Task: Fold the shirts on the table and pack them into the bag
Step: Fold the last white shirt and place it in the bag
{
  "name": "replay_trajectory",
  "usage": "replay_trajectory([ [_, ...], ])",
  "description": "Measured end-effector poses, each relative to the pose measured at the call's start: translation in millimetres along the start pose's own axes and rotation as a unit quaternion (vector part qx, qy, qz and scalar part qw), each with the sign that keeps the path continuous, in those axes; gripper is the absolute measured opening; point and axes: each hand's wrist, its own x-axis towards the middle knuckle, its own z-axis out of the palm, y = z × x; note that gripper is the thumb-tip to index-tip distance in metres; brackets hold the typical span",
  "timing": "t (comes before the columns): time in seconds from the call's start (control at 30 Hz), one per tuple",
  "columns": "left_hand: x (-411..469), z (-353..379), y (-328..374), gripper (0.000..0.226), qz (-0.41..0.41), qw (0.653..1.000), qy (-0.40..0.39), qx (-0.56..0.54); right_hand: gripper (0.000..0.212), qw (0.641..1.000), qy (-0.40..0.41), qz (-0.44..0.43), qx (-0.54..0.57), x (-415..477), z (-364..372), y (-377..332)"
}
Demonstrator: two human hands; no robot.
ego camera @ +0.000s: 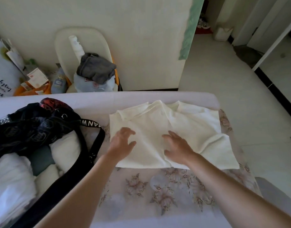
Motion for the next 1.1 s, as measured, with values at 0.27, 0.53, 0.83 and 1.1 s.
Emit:
replay_trajectory([
  [0.27,-35,36,-32,0.035,0.047,0.99,-0.107,0.079,0.098,0.99,0.025,-0.062,-0.126,-29,65,28],
  [0.53,-72,29,-29,0.04,0.045,0.98,-0.102,0.164,0.081,0.988,0.088,-0.071,-0.109,-58,47,31],
  [0.83,-168,34,-21,0.028,-0.066,0.956,-0.257,0.126,0.076,0.99,0.013,-0.02,-0.14,-143,85,0],
  [1.1,-232,44,8,0.031,-0.122,0.888,-0.443,0.039,0.07,0.98,-0.143,0.14,-0.013,-211,102,-12],
])
